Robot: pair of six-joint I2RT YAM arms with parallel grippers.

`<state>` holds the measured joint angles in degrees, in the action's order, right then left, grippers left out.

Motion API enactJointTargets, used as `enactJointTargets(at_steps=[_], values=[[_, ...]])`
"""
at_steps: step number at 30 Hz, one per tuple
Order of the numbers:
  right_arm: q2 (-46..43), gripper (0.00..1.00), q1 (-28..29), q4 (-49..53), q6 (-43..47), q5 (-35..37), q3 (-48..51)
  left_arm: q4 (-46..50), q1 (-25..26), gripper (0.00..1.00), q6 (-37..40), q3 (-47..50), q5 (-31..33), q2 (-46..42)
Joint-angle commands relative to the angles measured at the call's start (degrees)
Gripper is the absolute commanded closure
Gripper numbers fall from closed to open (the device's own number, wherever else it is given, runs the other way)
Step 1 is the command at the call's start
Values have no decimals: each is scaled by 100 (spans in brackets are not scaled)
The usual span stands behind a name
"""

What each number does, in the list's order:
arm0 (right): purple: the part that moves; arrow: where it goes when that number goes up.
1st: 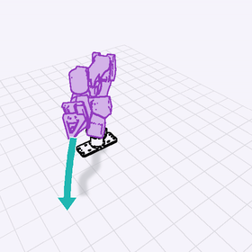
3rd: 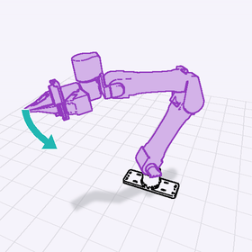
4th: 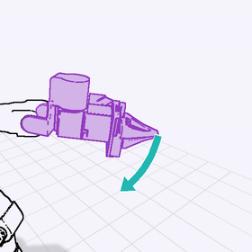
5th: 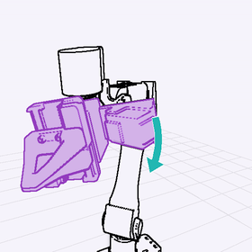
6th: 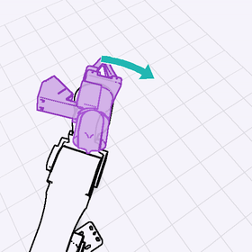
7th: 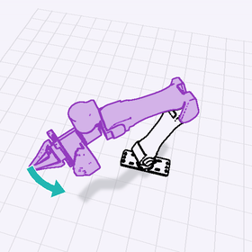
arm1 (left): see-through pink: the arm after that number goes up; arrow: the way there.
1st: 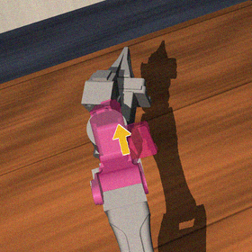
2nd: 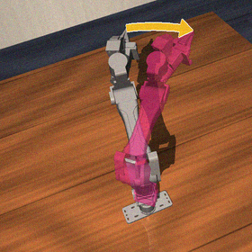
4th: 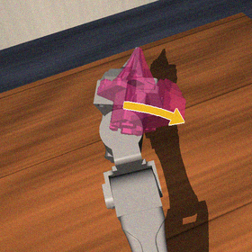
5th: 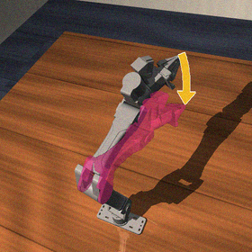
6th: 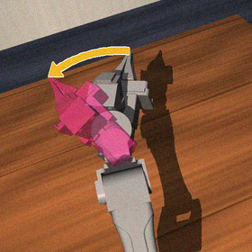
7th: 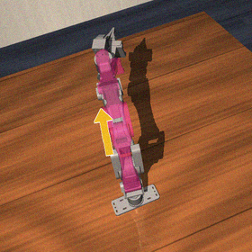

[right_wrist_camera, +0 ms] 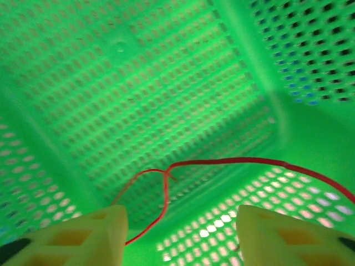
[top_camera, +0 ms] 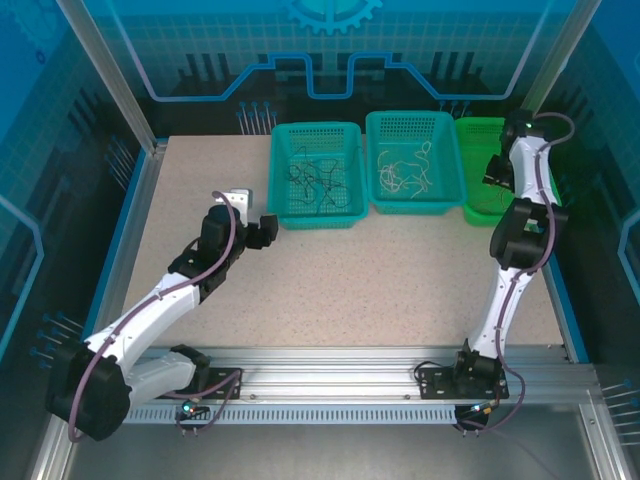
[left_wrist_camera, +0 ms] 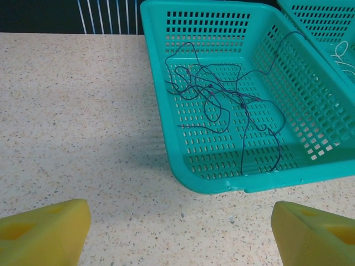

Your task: Untangle the cables

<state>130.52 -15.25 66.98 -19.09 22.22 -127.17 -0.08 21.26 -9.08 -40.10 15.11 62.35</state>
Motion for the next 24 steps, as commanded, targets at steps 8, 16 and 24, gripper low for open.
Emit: enactJointTargets(at_steps=[8,16,24], values=[[-117,0,560,324,1713,947,-83,39,10,14,397,-107,-237,83],[-474,0,845,-374,2702,2956,640,-30,5,14,554,-165,-547,64],[-749,0,510,-1608,3806,4048,1127,123,7,14,692,-327,-812,-3]])
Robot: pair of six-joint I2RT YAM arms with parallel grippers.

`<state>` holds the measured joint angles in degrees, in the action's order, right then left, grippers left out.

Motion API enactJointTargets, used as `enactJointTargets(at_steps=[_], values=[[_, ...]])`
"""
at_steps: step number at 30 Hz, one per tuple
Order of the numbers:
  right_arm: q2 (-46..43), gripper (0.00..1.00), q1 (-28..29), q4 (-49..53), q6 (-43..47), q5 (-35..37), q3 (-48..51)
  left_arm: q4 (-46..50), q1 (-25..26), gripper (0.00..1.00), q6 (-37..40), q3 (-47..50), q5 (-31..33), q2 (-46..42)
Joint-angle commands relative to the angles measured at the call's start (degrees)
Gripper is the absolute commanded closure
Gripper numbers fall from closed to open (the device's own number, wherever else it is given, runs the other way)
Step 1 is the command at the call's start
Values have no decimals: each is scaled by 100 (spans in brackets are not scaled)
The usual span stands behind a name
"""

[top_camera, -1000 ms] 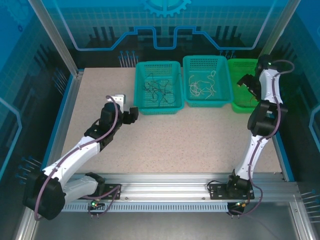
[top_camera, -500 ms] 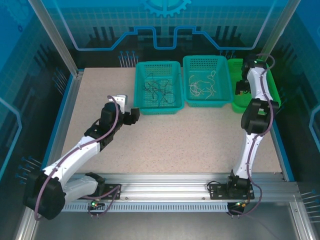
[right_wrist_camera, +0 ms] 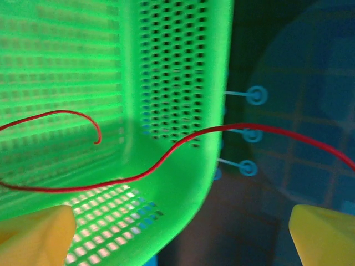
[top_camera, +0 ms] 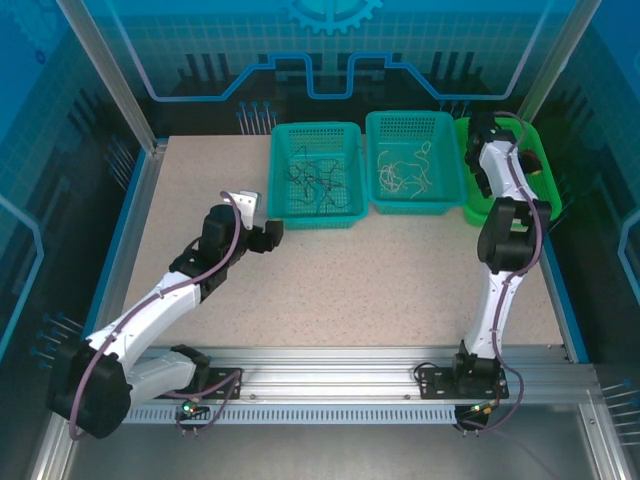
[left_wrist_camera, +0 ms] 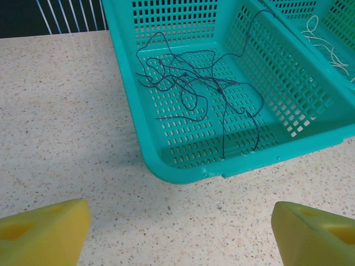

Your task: Untangle the cables

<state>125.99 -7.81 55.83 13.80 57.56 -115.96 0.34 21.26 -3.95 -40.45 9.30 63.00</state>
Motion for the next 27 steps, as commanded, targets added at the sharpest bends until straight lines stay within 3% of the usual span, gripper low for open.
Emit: enactJointTargets(at_steps=[1,4,5,7,9,10,15,21,24,27], values=[[-282,0,-291,-303,340,271,-69,113,10,14,199,-321,-272,-70],[-236,0,-334,864,-673,-2790,-283,177,10,14,220,-371,-360,-54],[-173,0,-268,1047,-975,-3505,-295,176,10,14,223,-374,-384,-31],[55,0,-65,1328,-1108,-3459,-351,210,10,14,198,-447,-411,4],[427,0,36,1536,-1227,-2249,-552,205,10,14,158,-488,-463,3],[568,0,18,1694,-1332,-2072,-768,202,10,14,157,-504,-501,4],[12,0,-498,1116,-1929,-4127,-695,157,10,14,92,-553,-682,11],[-81,0,-426,1196,-1785,-4421,-548,-299,14,13,-281,-593,-1511,117],[-391,0,-427,573,-1706,-4333,-12,-345,33,13,-433,-742,-1765,276],[-521,7,-626,184,-1715,-5200,162,-253,123,13,-425,-986,-1858,460]])
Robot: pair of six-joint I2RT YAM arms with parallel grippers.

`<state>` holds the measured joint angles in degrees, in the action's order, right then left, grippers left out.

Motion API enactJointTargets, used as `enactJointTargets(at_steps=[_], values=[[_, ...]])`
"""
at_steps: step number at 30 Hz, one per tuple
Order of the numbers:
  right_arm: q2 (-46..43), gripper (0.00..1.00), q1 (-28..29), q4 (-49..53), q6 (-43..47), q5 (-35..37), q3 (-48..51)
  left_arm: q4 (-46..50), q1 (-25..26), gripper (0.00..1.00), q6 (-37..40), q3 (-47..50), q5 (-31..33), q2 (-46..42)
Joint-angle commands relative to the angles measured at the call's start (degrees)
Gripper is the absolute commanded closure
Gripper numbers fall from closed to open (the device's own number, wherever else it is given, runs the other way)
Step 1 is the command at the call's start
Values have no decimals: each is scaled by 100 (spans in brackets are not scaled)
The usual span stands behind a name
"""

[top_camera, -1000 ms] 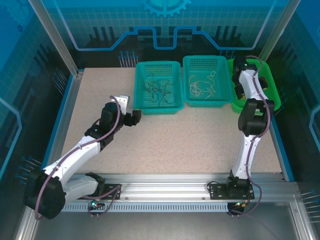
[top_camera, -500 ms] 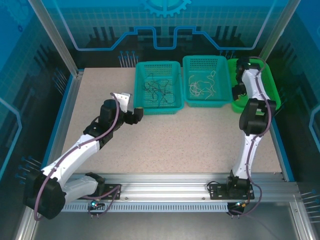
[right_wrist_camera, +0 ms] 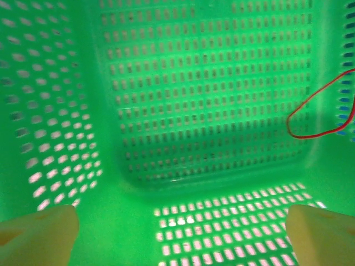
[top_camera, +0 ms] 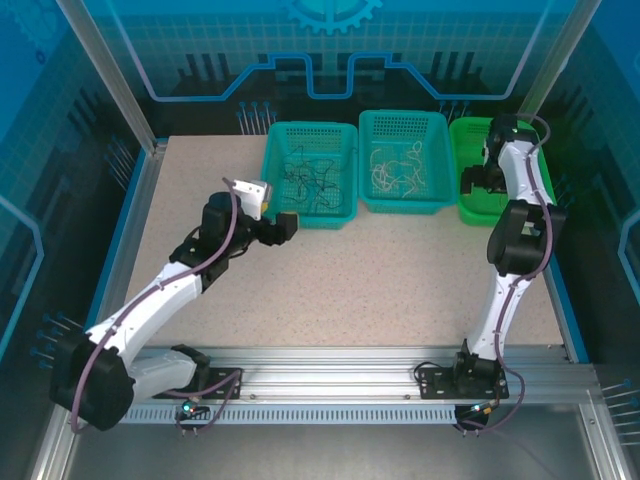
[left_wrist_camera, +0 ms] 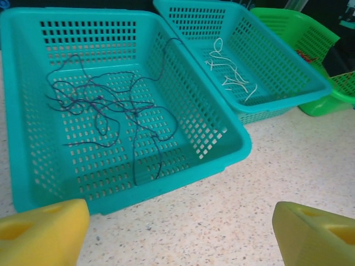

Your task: Untangle the cables

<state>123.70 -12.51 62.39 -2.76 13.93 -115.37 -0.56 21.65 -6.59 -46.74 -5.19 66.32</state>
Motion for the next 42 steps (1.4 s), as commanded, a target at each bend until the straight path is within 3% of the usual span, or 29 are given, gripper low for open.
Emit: enactJointTargets(at_steps=[1,4,7,12,17,18,21,22,25,26,27,28,29,30,31,35,37,38,39,40,41,42], values=[[-286,9,-270,-509,-192,-1341,91,-124,112,13,-140,-443,-440,183],[-206,11,-706,-454,-1434,-2698,81,-34,217,13,-163,-677,-484,364],[97,14,-961,-14,-2725,-3169,-216,-38,417,14,-193,-799,-375,516],[295,13,-1036,391,-3230,-2451,-768,-121,751,14,-245,-889,-174,755],[331,4,-1252,-658,-4206,-4716,-152,-210,933,14,-287,-976,-87,949],[300,0,-1227,-725,-4272,-4731,-110,-196,953,14,-288,-1009,-88,981],[142,2,-1172,-858,-4341,-4559,-84,-98,1003,14,-257,-1140,-65,1050],[132,12,-1187,-893,-4421,-4537,-73,-59,1014,14,-239,-1189,-61,1073],[140,80,-1234,-809,-4561,-4258,-26,29,1043,14,-189,-1308,-71,1143],[92,88,-1244,-799,-4604,-4133,55,57,1047,14,-189,-1360,-72,1167],[32,85,-1244,-836,-4664,-4050,158,96,1068,14,-178,-1406,-67,1186],[-55,66,-1245,-886,-4791,-3964,294,136,1091,14,-154,-1461,-61,1213],[-131,34,-1253,-889,-4938,-3852,415,196,1117,14,-142,-1522,-66,1246],[-180,10,-1249,-851,-5058,-3704,472,249,1140,14,-123,-1576,-62,1273],[-220,0,-1252,-832,-5109,-3555,513,299,1177,14,-96,-1639,-61,1309],[17,0,-1101,-59,-4343,-2354,-234,424,1286,14,-39,-1831,-61,1447],[222,1,-1015,252,-4029,-2100,-610,439,1332,14,-26,-1918,-61,1524],[263,14,-999,282,-3917,-2205,-689,442,1358,14,-10,-1966,-65,1563],[254,35,-969,276,-3870,-2169,-699,445,1371,14,-17,-2002,-53,1591],[174,74,-946,193,-3838,-2063,-587,442,1393,14,-15,-2038,-47,1625],[71,88,-926,81,-3828,-1975,-436,434,1410,14,-7,-2064,-44,1649],[-3,86,-907,-9,-3777,-1932,-317,433,1428,14,0,-2088,-44,1662]])
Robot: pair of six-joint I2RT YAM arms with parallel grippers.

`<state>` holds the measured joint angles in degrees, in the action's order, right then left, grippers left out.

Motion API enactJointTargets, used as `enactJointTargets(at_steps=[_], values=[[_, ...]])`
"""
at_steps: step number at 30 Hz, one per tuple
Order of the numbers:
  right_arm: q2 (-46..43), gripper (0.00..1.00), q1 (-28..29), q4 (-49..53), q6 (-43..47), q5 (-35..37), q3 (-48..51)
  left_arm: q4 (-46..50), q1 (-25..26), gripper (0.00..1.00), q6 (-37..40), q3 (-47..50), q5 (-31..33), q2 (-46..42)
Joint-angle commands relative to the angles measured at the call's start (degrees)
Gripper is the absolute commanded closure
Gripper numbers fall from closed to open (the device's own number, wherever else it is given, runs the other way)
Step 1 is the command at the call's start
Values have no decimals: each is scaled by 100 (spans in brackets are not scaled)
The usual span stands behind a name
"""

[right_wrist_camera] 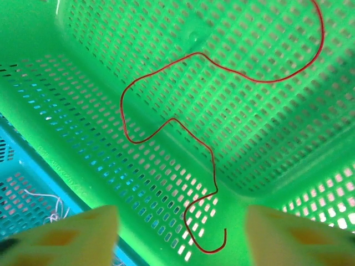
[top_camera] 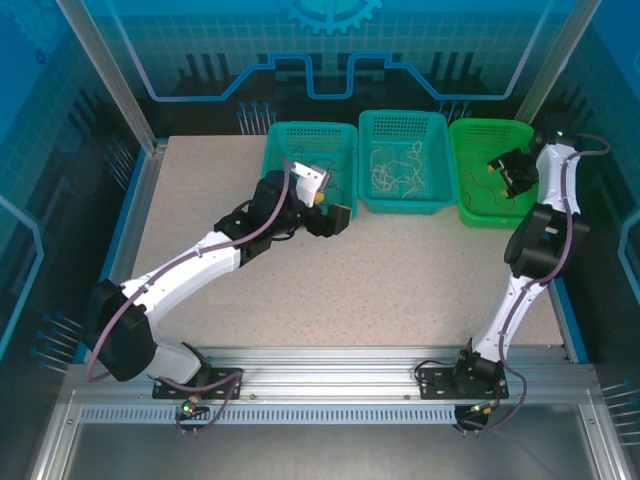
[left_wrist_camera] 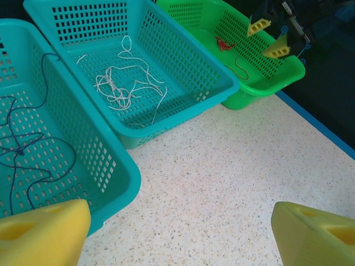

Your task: Untangle the cables

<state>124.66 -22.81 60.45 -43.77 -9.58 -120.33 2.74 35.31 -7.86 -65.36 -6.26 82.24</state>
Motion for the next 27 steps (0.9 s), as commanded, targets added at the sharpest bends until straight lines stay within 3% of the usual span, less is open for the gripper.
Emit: enactJointTargets(at_steps=[1,2,3,5,8,12,17,22,24,27], values=[[-161,65,135,82,372,331,286,95,78,14,130,-248,71,85],[-217,33,157,4,397,236,377,99,89,14,128,-257,89,90],[-275,17,167,-123,468,125,462,80,98,14,119,-249,90,89],[-452,7,216,-571,735,-242,714,76,114,14,121,-232,77,89],[-847,4,242,-1266,1060,-390,1302,15,125,14,139,-167,111,52],[-1723,0,299,-2217,1685,-52,2423,-145,125,14,295,124,428,-205],[-3081,0,313,-3322,2435,39,4140,-349,78,13,510,783,1521,-806],[-4823,0,393,-4616,2506,-44,6235,-39,-289,13,490,1267,2652,-1344],[-5549,0,652,-5381,2726,100,7250,101,-555,12,530,1434,2906,-1516],[-6611,0,1521,-6595,3728,1242,8720,297,-977,12,604,1685,3125,-1775]])
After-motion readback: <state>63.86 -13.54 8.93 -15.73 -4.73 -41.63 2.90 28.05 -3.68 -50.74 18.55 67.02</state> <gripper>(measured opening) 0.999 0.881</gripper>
